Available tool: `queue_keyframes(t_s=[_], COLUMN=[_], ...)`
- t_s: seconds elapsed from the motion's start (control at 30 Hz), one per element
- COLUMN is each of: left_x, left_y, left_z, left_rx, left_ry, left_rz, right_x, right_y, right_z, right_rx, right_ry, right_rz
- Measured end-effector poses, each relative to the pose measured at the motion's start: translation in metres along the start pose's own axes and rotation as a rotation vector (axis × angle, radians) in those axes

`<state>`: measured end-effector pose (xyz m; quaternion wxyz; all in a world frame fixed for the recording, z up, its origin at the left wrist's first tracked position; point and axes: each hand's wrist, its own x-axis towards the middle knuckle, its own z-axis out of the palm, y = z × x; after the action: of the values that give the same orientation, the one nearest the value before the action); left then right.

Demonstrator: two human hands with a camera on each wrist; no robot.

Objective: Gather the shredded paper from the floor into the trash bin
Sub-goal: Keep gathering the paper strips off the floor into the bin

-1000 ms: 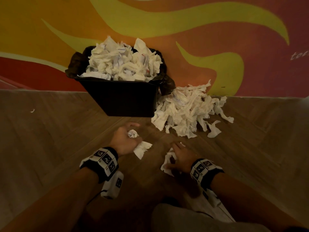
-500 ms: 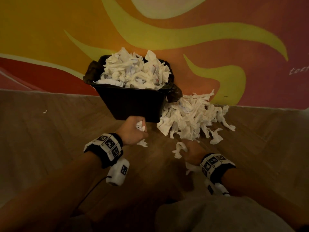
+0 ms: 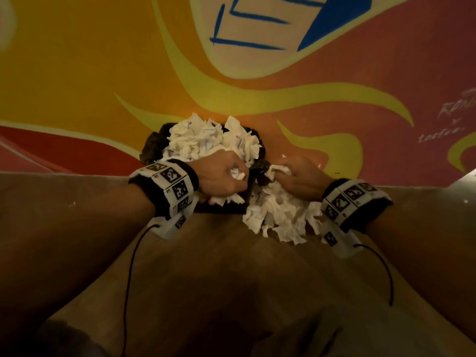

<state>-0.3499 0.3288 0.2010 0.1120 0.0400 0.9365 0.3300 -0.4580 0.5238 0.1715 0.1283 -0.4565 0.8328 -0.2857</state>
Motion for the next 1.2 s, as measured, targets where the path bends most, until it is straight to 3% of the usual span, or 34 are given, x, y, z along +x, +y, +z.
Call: queue_keyframes(t_s=[0.13,0.2,0.4,0.5,0.57,0.63,0.7,0.77,0.87,0.97,1.07,1.2], left_x=[-0.003,-0.005,-0.009,-0.011,-0.012,-0.008,-0.004,-0.001,0.0,0.002,0.003,0.006], left_y=[-0.006,-0.014,-0.056,-0.077,-0.088,-0.098,-0.106,-0.109,-0.111,-0.112,-0.115,-0.118], left_z=[-0.03,-0.044,-0.059,-0.057,-0.056,-0.052,-0.049,-0.047,-0.047,-0.047,-0.048,-0.05], left_rx=[-0.048,-0.144,-0.381,-0.432,-0.479,-0.398,-0.24,-0.126,0.167,0.276,0.372,0.307], left_ry=[0.428,0.566,0.605,0.682,0.715,0.671,0.502,0.315,0.19,0.143,0.14,0.275], left_rz=[0.069,0.041,-0.226,-0.403,-0.483,-0.504,-0.479,-0.449,-0.415,-0.433,-0.479,-0.53], right_x=[0.037,0.056,0.103,0.109,0.104,0.1,0.1,0.104,0.106,0.114,0.124,0.131], right_y=[-0.03,-0.042,-0.062,-0.056,-0.054,-0.054,-0.053,-0.049,-0.045,-0.042,-0.048,-0.058], right_z=[-0.02,-0.025,-0.02,-0.01,-0.002,0.005,0.009,0.012,0.023,0.038,0.04,0.032], right_rx=[0.03,0.07,0.162,0.07,0.031,-0.061,-0.089,-0.004,0.135,0.273,0.375,0.496], right_ry=[0.066,0.122,0.093,0.037,0.032,0.053,0.121,0.189,0.225,0.269,0.46,0.688], right_rz=[0.006,0.019,0.232,0.4,0.398,0.331,0.242,0.176,0.141,0.108,0.019,-0.008])
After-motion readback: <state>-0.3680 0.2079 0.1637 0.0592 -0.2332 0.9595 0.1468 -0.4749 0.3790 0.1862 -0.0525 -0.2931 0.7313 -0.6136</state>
